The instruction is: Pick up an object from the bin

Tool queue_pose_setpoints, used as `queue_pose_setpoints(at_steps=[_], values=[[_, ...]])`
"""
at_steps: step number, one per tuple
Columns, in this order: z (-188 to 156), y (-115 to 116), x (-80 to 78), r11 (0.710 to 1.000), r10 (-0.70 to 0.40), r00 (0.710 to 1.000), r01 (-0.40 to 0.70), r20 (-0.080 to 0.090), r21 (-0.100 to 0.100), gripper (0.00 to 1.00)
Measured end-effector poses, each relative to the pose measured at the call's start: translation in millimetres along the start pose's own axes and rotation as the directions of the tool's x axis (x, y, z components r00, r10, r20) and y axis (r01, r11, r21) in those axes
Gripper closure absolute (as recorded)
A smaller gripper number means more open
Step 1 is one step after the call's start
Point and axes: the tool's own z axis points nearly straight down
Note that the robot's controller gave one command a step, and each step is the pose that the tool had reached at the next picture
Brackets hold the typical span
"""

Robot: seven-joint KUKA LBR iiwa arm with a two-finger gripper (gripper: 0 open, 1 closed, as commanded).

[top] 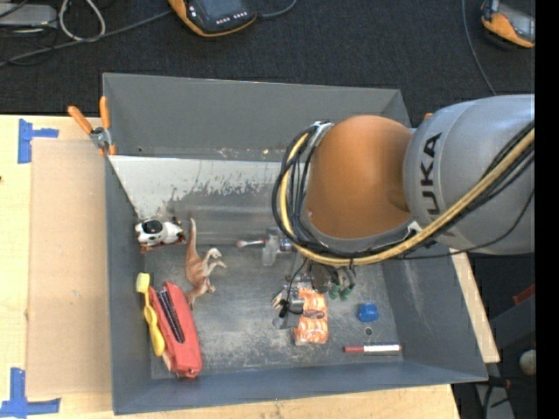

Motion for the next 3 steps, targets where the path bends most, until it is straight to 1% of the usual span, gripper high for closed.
queue_pose_setpoints(at_steps=[1,2,3], values=[[-4.5,-1.1,-1.5,1.000,0.005,1.000,-0.005,0.008,-0.001,0.00],[131.7,-99.6,-17.6,0.997,-0.075,0.997,0.075,-0.002,0.000,0.00],[129.2,-94.1,-25.3,0.992,-0.129,0.991,0.129,0.015,-0.003,0.00]])
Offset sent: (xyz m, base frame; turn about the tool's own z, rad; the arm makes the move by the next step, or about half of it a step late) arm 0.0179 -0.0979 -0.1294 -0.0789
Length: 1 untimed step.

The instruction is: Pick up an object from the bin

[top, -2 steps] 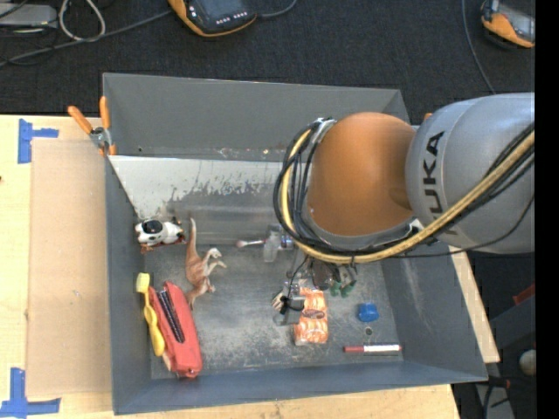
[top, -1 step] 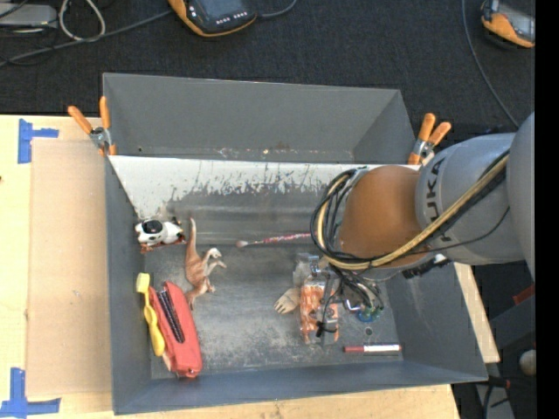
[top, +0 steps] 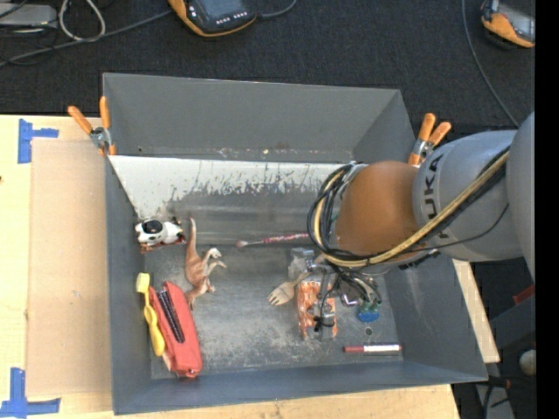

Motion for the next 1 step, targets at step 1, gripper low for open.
queue_pose_setpoints(at_steps=[1], values=[[0.0,-3.0,5.5,0.999,0.051,0.999,-0.051,-0.009,0.001,0.00]])
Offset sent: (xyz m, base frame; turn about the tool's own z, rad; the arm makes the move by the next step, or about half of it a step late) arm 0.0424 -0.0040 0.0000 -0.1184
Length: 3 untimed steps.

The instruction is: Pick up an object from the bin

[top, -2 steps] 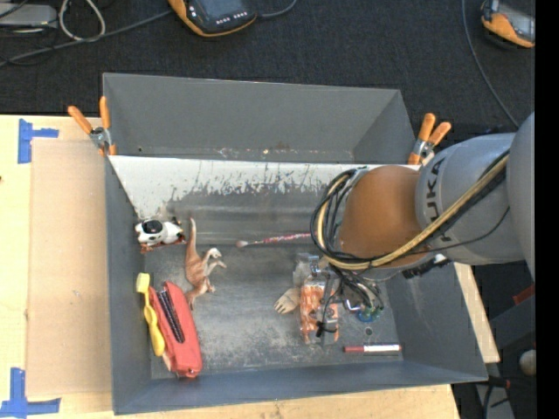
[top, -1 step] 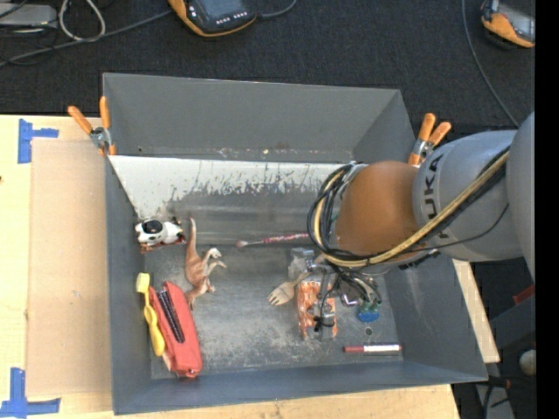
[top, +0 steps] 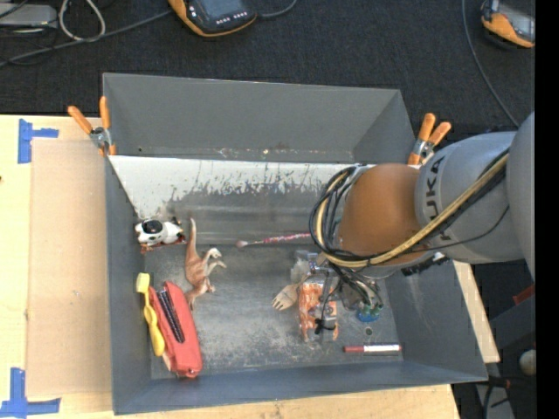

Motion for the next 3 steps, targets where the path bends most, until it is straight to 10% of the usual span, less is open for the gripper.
queue_pose_setpoints(at_steps=[1,2,3], values=[[-0.9,-3.0,-48.2,0.986,-0.167,0.986,0.167,0.009,-0.001,0.00],[-1.8,-7.3,-55.7,0.956,-0.293,0.956,0.293,0.002,-0.002,1.00],[-1.8,-7.5,-55.7,0.957,-0.291,0.957,0.291,0.002,-0.002,1.00]])
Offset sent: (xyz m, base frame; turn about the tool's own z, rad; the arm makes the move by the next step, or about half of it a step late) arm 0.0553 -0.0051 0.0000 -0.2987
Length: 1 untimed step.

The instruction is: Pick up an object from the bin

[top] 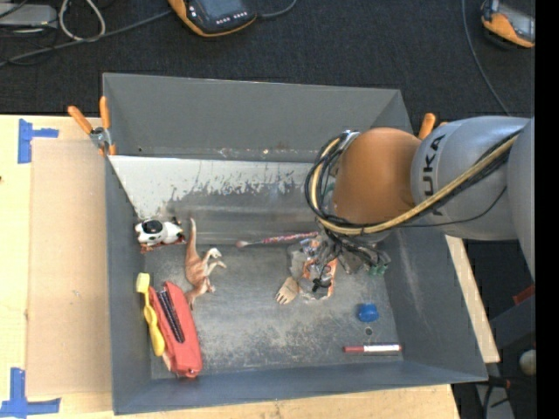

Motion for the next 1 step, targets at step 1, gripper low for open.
queue_pose_setpoints(at_steps=[1], values=[[-8.4,0.3,0.0,1.000,0.002,1.000,-0.002,0.001,0.000,1.00]])
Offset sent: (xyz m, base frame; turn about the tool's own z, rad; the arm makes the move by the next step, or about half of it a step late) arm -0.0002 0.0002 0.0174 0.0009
